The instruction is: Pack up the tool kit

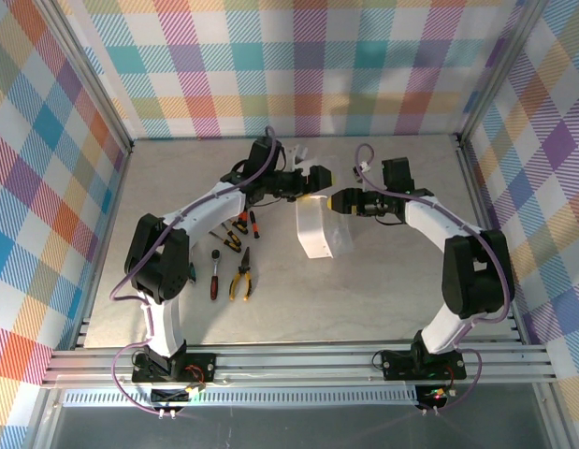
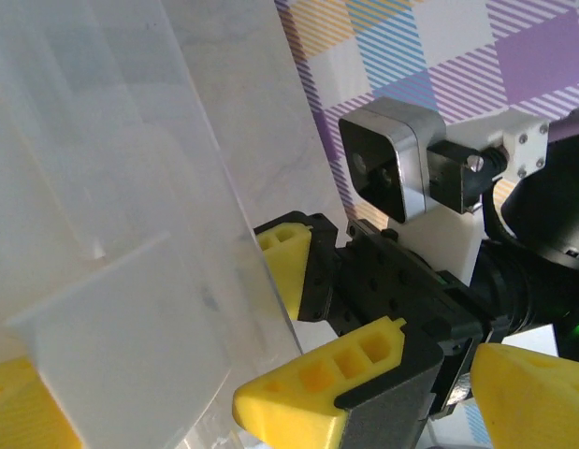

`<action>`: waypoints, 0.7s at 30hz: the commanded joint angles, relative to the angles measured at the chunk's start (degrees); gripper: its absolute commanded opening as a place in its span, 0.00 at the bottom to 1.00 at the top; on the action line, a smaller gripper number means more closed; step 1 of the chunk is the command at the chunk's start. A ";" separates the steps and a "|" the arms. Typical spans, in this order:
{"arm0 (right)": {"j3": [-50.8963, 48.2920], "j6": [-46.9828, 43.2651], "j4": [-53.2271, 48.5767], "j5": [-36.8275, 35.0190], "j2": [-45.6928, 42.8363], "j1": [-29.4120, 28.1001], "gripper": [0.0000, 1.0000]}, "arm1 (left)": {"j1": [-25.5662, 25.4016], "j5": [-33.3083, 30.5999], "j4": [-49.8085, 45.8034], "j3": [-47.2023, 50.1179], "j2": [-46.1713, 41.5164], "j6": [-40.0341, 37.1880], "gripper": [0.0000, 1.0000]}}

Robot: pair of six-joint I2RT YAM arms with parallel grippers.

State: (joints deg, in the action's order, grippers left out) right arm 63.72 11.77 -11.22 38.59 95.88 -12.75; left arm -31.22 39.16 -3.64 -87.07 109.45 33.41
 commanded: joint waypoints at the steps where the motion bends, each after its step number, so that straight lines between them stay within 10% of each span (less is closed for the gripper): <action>1: -0.14 -3.37 -5.98 0.35 3.44 -2.07 0.66 | -2.55 5.53 -0.96 1.78 1.82 -1.91 1.00; 21: 10.44 -4.53 -14.21 -1.59 0.70 -2.02 0.65 | 2.47 0.05 -1.44 12.16 1.12 -5.85 1.00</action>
State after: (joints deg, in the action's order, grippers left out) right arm 71.24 8.45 -23.11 36.27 96.86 -13.76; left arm -29.50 40.58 3.07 -79.90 106.89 28.23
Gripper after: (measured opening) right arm 0.652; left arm 0.996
